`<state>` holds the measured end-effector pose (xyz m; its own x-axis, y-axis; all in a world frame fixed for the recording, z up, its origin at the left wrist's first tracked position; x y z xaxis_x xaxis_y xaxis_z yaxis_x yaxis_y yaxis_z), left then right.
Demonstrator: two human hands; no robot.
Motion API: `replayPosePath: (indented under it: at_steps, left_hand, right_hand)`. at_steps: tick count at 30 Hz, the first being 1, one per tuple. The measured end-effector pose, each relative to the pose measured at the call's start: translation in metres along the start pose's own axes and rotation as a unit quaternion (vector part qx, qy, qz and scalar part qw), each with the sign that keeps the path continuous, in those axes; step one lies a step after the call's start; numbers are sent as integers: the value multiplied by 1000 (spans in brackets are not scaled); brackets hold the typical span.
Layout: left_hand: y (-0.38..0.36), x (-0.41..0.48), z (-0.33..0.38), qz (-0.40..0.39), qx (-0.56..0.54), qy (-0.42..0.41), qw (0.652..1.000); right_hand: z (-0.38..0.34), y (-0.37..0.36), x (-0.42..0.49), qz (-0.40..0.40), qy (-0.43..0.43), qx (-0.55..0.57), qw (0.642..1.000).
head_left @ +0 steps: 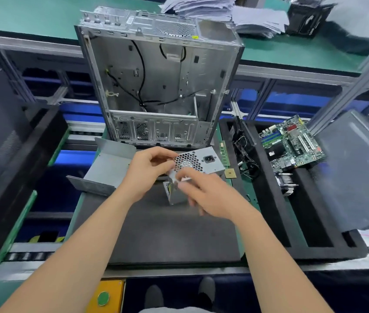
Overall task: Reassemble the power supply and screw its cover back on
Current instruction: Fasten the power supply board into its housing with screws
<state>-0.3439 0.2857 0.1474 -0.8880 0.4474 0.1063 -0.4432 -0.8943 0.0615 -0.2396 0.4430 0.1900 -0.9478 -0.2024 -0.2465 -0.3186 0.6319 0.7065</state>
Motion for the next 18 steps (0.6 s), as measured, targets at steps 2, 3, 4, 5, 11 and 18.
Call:
replayPosePath:
  at_steps: [2, 3, 4, 5, 11, 18]
  left_hand:
    - [1, 2, -2, 4, -43, 7, 999]
    - [1, 2, -2, 9, -62, 8, 998]
    - [0, 3, -2, 14, -78, 8, 997]
    - [-1, 3, -2, 20, -90, 6, 996]
    - [-7, 4, -2, 55, -130, -2, 990]
    - [-11, 7, -2, 100, -101, 4, 990]
  right_hand:
    - [-1, 25, 3, 80, -2, -1, 997]
    - [-1, 35, 6, 115, -2, -5, 993]
    - [0, 43, 9, 135, -3, -8, 991]
    - [2, 48, 12, 143, -5, -16, 990]
    - [10, 56, 31, 108, 4, -82, 991]
    - [21, 62, 46, 75, 46, -105, 991]
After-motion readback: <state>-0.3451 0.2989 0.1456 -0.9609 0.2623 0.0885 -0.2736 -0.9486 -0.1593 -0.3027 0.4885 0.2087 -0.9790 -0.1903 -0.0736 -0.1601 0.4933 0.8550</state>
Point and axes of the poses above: each hand's wrist, its own x-axis towards the middle knuckle, its own y-axis out of the back of the hand, z = x × y, the point moved 4 cm from there along x, towards the middle knuckle, and after that the axes turned 3 degrees about -z, right-handed, at the moved point
